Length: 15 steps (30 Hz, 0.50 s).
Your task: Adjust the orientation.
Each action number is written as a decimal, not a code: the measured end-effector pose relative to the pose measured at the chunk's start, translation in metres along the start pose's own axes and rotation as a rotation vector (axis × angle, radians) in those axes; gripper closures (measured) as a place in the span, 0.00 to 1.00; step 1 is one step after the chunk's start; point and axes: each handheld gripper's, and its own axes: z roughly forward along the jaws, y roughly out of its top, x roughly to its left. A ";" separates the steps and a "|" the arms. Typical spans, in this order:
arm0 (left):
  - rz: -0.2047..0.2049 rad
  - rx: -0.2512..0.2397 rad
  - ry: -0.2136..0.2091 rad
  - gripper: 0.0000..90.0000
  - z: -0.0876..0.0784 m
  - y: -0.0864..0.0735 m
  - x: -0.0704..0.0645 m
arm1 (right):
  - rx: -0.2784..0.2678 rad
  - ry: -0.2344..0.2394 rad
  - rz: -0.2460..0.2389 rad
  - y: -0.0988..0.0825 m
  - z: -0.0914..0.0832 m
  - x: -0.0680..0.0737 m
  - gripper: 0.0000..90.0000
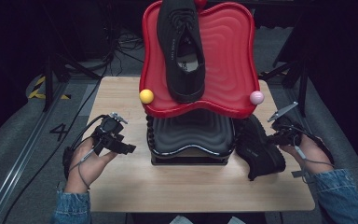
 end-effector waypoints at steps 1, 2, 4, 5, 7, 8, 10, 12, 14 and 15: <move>0.005 -0.006 0.010 0.36 0.000 -0.001 0.000 | 0.007 0.000 0.000 0.000 0.002 0.000 1.00; 0.003 0.011 0.023 0.32 0.001 -0.001 0.000 | 0.012 -0.007 0.001 0.001 0.003 -0.001 1.00; 0.000 0.018 0.032 0.31 0.001 -0.001 0.000 | 0.014 -0.008 0.002 0.001 0.003 -0.001 1.00; 0.004 0.021 0.043 0.30 0.002 -0.001 0.000 | 0.018 -0.013 0.002 0.001 0.003 -0.001 1.00; -0.009 0.033 0.043 0.26 0.003 -0.002 0.000 | 0.026 -0.014 -0.004 0.001 0.003 -0.003 1.00; -0.009 0.033 0.043 0.24 0.003 -0.002 0.000 | 0.026 -0.014 -0.004 0.001 0.003 -0.003 1.00; -0.016 0.042 0.050 0.22 0.004 -0.004 0.001 | 0.025 -0.005 0.001 0.001 0.002 -0.006 1.00; -0.023 0.064 0.072 0.20 0.005 -0.006 0.001 | 0.024 -0.006 0.000 0.001 0.002 -0.009 1.00; -0.032 0.066 0.080 0.20 0.006 -0.008 0.001 | 0.027 -0.012 -0.001 0.001 0.002 -0.009 1.00; -0.042 0.071 0.086 0.20 0.007 -0.009 0.002 | 0.030 -0.023 -0.006 0.001 0.001 -0.009 1.00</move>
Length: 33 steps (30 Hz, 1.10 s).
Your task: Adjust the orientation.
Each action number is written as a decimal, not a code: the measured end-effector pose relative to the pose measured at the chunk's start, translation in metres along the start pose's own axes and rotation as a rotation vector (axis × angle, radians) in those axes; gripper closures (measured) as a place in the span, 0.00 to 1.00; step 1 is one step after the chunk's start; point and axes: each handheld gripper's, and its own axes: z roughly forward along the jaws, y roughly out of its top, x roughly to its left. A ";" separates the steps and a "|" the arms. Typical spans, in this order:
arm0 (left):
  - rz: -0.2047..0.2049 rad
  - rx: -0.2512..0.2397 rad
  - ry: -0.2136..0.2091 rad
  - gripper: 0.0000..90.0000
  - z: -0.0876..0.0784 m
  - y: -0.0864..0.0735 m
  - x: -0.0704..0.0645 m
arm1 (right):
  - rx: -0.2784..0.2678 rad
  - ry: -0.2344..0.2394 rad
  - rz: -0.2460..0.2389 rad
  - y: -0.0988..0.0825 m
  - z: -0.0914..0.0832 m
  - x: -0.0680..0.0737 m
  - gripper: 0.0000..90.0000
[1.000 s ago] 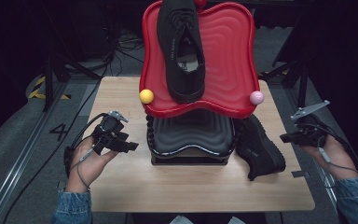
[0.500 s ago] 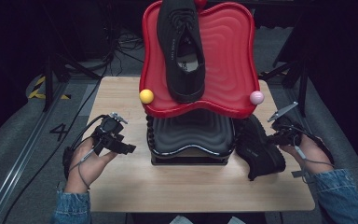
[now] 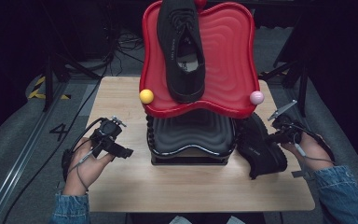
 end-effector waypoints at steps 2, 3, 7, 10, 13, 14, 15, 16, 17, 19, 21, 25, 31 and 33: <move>-0.005 0.003 -0.005 0.20 0.001 -0.002 0.002 | -0.003 -0.031 0.007 -0.001 -0.001 -0.003 1.00; -0.010 0.007 -0.001 0.20 0.001 -0.003 0.002 | -0.001 -0.040 0.012 -0.002 -0.002 -0.005 1.00; -0.032 0.012 0.017 0.19 0.001 -0.006 0.004 | -0.020 -0.010 0.066 -0.009 -0.002 -0.021 1.00; -0.026 0.024 0.016 0.20 0.002 -0.008 0.004 | -0.014 -0.028 0.086 -0.011 -0.003 -0.028 1.00; -0.033 0.030 0.006 0.20 0.003 -0.009 0.003 | -0.020 -0.021 0.086 -0.012 -0.003 -0.030 1.00; -0.030 0.033 0.012 0.20 0.004 -0.010 0.002 | -0.019 -0.017 0.090 -0.012 -0.003 -0.031 1.00; -0.028 0.038 0.015 0.20 0.004 -0.010 0.002 | -0.015 -0.026 0.088 -0.013 -0.003 -0.032 1.00; -0.032 0.039 0.012 0.20 0.005 -0.010 0.001 | -0.011 -0.035 0.090 -0.013 -0.002 -0.034 1.00; -0.031 0.043 0.013 0.20 0.005 -0.011 0.000 | -0.008 -0.044 0.093 -0.014 -0.002 -0.035 1.00; -0.023 0.047 0.021 0.20 0.006 -0.011 0.000 | -0.005 -0.056 0.105 -0.017 -0.001 -0.040 1.00; -0.024 0.052 0.023 0.20 0.007 -0.011 0.000 | 0.006 -0.068 0.117 -0.020 0.000 -0.046 1.00; -0.029 0.056 0.024 0.20 0.009 -0.011 0.001 | 0.031 -0.101 0.131 -0.024 0.004 -0.057 1.00; -0.044 0.050 0.006 0.20 0.010 -0.009 0.002 | -0.013 -0.161 0.143 -0.026 -0.021 -0.062 1.00; -0.041 0.048 -0.005 0.20 0.010 -0.008 0.001 | -0.010 -0.159 0.129 -0.026 -0.033 -0.060 0.99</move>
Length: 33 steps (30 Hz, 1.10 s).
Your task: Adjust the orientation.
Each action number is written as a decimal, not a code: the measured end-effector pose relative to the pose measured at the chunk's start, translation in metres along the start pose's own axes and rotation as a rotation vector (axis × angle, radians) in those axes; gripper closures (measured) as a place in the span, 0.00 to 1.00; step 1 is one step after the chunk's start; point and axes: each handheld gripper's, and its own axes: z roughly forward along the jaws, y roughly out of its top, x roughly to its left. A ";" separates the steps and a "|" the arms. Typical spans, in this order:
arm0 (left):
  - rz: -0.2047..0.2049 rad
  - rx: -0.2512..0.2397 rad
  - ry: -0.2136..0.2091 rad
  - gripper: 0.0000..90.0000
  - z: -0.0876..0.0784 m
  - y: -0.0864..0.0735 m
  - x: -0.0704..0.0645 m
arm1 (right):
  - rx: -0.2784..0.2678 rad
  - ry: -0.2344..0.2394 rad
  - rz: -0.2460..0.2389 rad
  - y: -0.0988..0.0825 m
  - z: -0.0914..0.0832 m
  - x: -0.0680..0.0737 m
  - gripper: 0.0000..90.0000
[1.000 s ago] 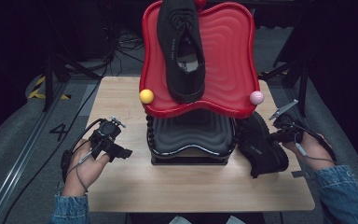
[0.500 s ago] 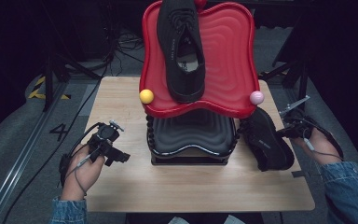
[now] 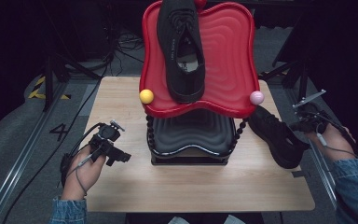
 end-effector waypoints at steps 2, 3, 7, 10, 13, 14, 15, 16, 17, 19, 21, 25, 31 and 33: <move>-0.005 -0.001 -0.002 0.20 0.000 0.001 -0.002 | 0.004 0.005 -0.004 -0.002 -0.007 0.001 0.93; -0.005 0.004 -0.002 0.20 0.001 0.001 -0.002 | 0.000 0.013 -0.005 -0.004 -0.011 0.002 0.91; 0.004 0.027 0.000 0.20 0.003 0.002 -0.003 | 0.003 0.065 -0.014 -0.014 -0.022 0.007 0.84; 0.001 0.035 0.012 0.20 0.003 0.003 -0.004 | 0.021 0.092 -0.030 -0.022 -0.026 0.013 0.81; 0.000 0.036 0.011 0.20 0.003 0.004 -0.004 | 0.037 0.116 -0.044 -0.027 -0.027 0.018 0.78; -0.008 0.034 0.013 0.20 0.003 0.004 -0.005 | 0.049 0.117 -0.049 -0.029 -0.027 0.020 0.78; -0.011 0.036 0.014 0.20 0.003 0.004 -0.005 | 0.057 0.119 -0.056 -0.030 -0.026 0.021 0.78; -0.008 0.037 0.014 0.20 0.003 0.004 -0.005 | 0.068 0.122 -0.058 -0.031 -0.024 0.022 0.79; 0.004 0.044 0.015 0.20 0.003 0.004 -0.005 | 0.113 0.126 -0.070 -0.033 -0.018 0.023 0.85; 0.007 0.045 -0.009 0.20 0.003 0.004 -0.006 | 0.141 0.119 -0.084 -0.034 -0.012 0.024 0.93; 0.029 0.050 -0.001 0.20 0.003 0.004 -0.006 | 0.146 0.111 -0.085 -0.032 -0.011 0.024 0.96; 0.020 0.057 -0.007 0.20 0.005 0.003 -0.005 | 0.168 0.101 -0.107 -0.027 -0.011 0.028 0.97; 0.034 0.078 -0.032 0.20 0.006 0.002 -0.005 | 0.112 0.133 -0.169 -0.011 -0.022 0.049 0.97; 0.025 0.078 -0.037 0.20 0.006 0.001 -0.005 | 0.101 0.148 -0.193 -0.007 -0.023 0.060 0.97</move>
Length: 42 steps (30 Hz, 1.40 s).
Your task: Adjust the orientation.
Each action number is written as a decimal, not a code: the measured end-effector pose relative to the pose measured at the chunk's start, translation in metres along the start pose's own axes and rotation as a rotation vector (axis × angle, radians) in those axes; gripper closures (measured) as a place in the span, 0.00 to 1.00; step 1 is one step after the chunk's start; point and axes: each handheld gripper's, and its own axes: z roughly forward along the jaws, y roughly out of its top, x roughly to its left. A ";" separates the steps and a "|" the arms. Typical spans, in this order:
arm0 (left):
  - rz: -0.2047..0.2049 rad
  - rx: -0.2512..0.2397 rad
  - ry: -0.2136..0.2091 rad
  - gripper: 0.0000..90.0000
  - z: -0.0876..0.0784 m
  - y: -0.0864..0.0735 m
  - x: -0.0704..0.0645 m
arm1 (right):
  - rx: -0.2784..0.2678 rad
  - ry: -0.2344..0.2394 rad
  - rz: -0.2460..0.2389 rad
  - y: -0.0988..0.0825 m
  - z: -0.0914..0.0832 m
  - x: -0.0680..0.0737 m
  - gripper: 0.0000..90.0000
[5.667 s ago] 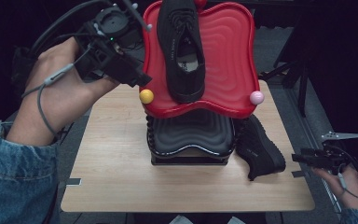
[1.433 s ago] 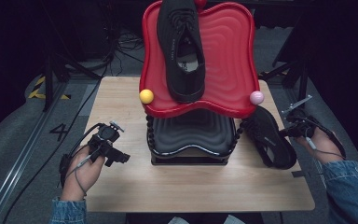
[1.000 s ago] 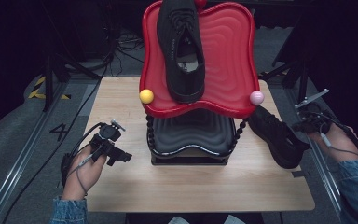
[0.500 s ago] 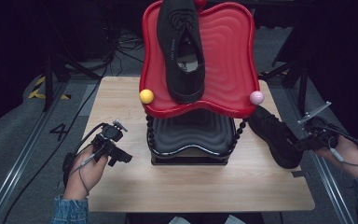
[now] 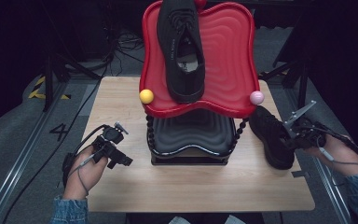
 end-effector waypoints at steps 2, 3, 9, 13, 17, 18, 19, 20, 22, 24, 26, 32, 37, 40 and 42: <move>0.003 0.000 0.011 0.20 0.000 0.000 0.001 | -0.008 0.019 -0.028 0.004 0.002 0.013 0.97; 0.004 -0.001 0.012 0.20 0.000 0.000 0.002 | -0.016 0.030 -0.040 0.005 0.003 0.018 0.97; 0.005 -0.002 0.014 0.20 0.001 0.000 0.001 | -0.009 0.077 -0.047 0.004 0.013 0.029 0.93; -0.020 -0.001 -0.005 0.20 0.002 0.000 -0.001 | -0.034 0.116 0.024 0.004 0.020 0.025 0.72; -0.001 0.008 -0.003 0.20 0.004 0.001 0.000 | -0.041 0.125 0.043 0.004 0.026 0.024 0.72; -0.006 0.004 -0.004 0.20 0.005 0.001 -0.001 | -0.040 0.129 0.048 0.004 0.028 0.024 0.73; -0.004 0.006 -0.001 0.20 0.005 0.001 -0.001 | -0.038 0.127 0.049 0.004 0.029 0.023 0.73; -0.017 0.010 -0.006 0.20 0.006 0.001 -0.002 | -0.034 0.122 0.050 0.004 0.031 0.023 0.73; 0.011 0.016 0.016 0.20 0.005 0.002 0.000 | -0.013 0.112 0.056 0.004 0.035 0.022 0.73; 0.005 0.014 0.011 0.20 0.005 0.002 -0.001 | -0.003 0.100 0.058 0.004 0.036 0.021 0.73; -0.002 0.011 0.001 0.20 0.006 0.001 -0.001 | -0.007 0.108 0.063 0.003 0.036 0.019 0.71; -0.006 0.016 -0.005 0.20 0.007 0.001 -0.001 | -0.036 0.094 0.093 -0.003 0.031 0.018 0.63; 0.007 0.014 0.012 0.20 0.006 0.001 -0.001 | 0.014 0.125 0.104 -0.005 0.047 0.016 0.63; -0.015 0.015 -0.007 0.20 0.007 0.001 -0.001 | 0.026 0.153 0.098 -0.004 0.059 0.020 0.66; 0.006 0.021 0.011 0.20 0.007 0.001 0.000 | 0.031 0.146 0.086 -0.003 0.064 0.022 0.67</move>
